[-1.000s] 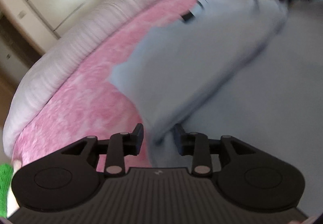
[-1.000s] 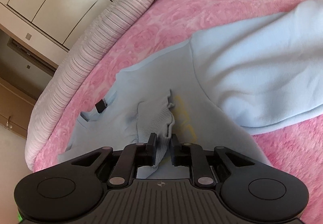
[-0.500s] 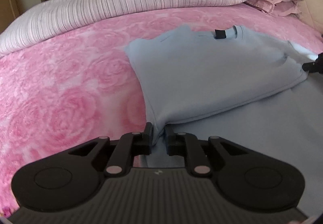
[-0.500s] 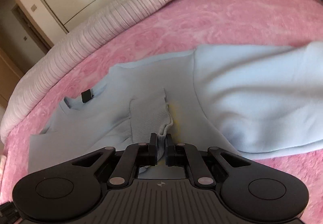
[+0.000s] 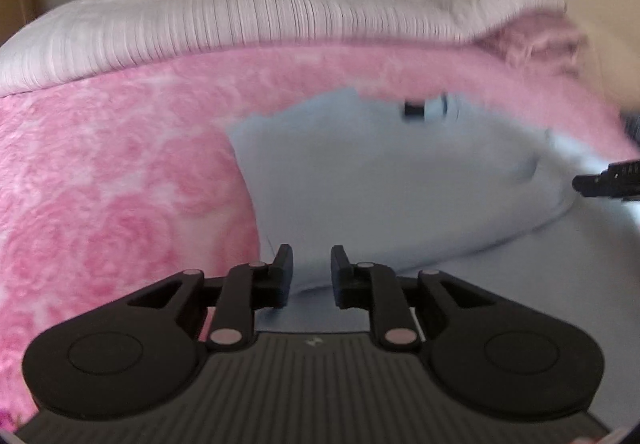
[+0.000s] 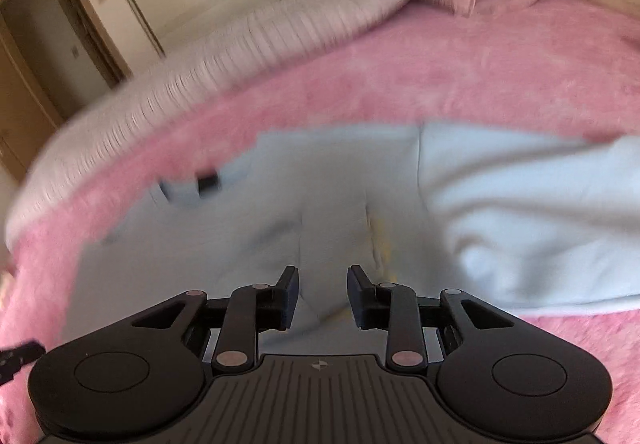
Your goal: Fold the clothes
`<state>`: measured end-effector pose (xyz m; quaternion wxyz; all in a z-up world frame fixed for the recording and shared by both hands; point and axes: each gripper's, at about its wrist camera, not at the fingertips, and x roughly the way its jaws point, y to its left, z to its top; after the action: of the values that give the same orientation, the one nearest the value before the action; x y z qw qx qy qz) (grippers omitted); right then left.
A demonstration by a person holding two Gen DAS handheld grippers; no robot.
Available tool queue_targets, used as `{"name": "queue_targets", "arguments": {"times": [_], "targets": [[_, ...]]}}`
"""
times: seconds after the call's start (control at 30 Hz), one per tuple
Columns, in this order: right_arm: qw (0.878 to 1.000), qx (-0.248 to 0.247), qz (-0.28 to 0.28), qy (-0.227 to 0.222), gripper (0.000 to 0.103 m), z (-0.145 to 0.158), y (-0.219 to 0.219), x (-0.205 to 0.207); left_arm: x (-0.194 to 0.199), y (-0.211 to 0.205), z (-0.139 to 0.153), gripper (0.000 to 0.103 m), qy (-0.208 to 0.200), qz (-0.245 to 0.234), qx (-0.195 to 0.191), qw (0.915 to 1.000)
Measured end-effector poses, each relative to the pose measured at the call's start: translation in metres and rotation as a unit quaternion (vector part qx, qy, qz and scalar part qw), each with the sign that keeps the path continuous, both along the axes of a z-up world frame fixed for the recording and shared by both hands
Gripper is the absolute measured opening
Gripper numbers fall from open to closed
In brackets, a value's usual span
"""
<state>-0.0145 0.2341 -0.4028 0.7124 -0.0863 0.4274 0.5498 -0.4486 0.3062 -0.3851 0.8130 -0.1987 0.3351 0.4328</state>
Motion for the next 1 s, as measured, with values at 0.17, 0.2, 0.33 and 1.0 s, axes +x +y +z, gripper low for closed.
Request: {"name": "queue_targets", "arguments": {"times": [0.17, 0.2, 0.33, 1.0], "targets": [[0.999, -0.014, -0.023, 0.024, 0.031, -0.003, -0.021, 0.008, 0.002, -0.005, -0.005, 0.016, 0.009, 0.025, -0.016, 0.9995], [0.999, -0.009, -0.027, 0.035, 0.031, 0.000, -0.032, 0.011, 0.000, -0.010, 0.000, 0.016, 0.007, 0.028, -0.015, 0.9995], [0.995, 0.009, -0.068, 0.076, 0.031, 0.012, -0.092, 0.038, -0.007, -0.035, 0.019, 0.016, -0.015, 0.035, -0.019, 0.9991], [0.847, 0.179, -0.432, 0.250, 0.043, -0.020, -0.321, 0.242, 0.018, -0.087, 0.029, 0.021, -0.074, 0.071, -0.099, 0.9897]]}}
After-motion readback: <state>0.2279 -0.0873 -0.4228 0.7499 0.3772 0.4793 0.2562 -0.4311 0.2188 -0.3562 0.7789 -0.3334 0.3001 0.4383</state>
